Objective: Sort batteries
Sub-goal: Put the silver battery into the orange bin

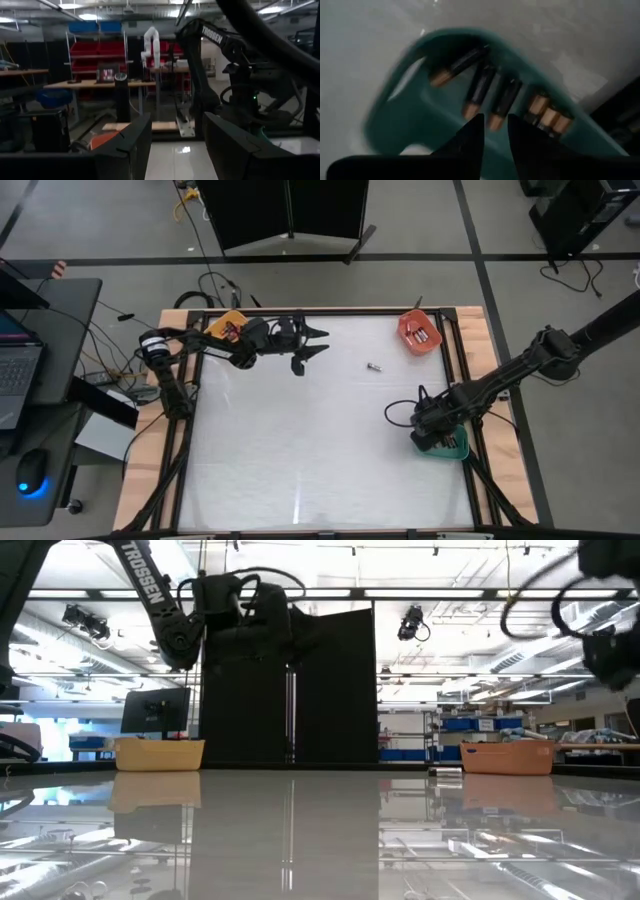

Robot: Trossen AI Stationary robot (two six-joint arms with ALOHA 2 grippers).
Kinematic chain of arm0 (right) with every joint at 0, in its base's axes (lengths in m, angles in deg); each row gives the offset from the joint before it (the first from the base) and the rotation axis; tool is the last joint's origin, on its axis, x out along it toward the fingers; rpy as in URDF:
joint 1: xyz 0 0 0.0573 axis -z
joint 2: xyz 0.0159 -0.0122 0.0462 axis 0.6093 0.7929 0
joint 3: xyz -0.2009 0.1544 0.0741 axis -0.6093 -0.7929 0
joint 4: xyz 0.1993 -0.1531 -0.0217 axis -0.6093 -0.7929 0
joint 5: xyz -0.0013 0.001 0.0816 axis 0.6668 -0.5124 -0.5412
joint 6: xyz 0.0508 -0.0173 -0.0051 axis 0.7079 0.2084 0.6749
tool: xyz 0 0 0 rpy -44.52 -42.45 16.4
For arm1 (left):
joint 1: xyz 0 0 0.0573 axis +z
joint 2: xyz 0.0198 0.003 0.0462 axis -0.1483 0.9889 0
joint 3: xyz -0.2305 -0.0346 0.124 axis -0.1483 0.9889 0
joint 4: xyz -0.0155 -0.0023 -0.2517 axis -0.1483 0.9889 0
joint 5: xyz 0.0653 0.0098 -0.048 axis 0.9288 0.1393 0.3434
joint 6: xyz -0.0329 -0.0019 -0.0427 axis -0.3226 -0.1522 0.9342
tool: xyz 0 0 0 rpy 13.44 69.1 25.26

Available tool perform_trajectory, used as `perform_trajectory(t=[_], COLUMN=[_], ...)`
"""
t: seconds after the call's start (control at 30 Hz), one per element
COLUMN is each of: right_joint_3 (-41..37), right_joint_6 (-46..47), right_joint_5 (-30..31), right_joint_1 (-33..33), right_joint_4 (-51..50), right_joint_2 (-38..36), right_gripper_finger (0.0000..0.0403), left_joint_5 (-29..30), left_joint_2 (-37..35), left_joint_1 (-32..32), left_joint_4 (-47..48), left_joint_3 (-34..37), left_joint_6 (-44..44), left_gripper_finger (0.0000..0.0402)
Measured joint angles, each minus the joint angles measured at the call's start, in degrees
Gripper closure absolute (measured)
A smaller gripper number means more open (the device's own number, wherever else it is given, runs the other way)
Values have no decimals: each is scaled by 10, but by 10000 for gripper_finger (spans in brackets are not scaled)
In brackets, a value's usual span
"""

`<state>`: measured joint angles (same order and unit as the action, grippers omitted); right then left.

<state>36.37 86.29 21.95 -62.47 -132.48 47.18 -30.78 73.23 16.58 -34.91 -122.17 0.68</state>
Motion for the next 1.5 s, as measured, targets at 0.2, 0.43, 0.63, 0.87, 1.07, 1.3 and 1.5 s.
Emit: perform_trajectory(t=[0.2,0.43,0.63,0.87,1.07,1.3,1.5], right_joint_3=[92,130,115,123,152,170,175], right_joint_6=[-87,-303,-535,-726,-832,-893,-908], right_joint_5=[39,206,222,147,147,146,139], right_joint_1=[17,116,274,424,483,517,528], right_joint_4=[-72,11,159,244,243,243,254], right_joint_2=[0,0,20,116,200,271,315], right_gripper_finger=[353,388,396,354,315,269,254], left_joint_5=[-5,13,13,0,-2,-2,1], left_joint_2=[-10,-10,-15,-67,-134,-163,-162], left_joint_1=[0,9,36,49,67,92,106], left_joint_4=[2,-97,-166,-166,-151,-142,-123], left_joint_3=[0,55,135,208,261,296,300], left_joint_6=[3,-12,19,31,31,33,33], left_gripper_finger=[233,270,322,387,392,390,390])
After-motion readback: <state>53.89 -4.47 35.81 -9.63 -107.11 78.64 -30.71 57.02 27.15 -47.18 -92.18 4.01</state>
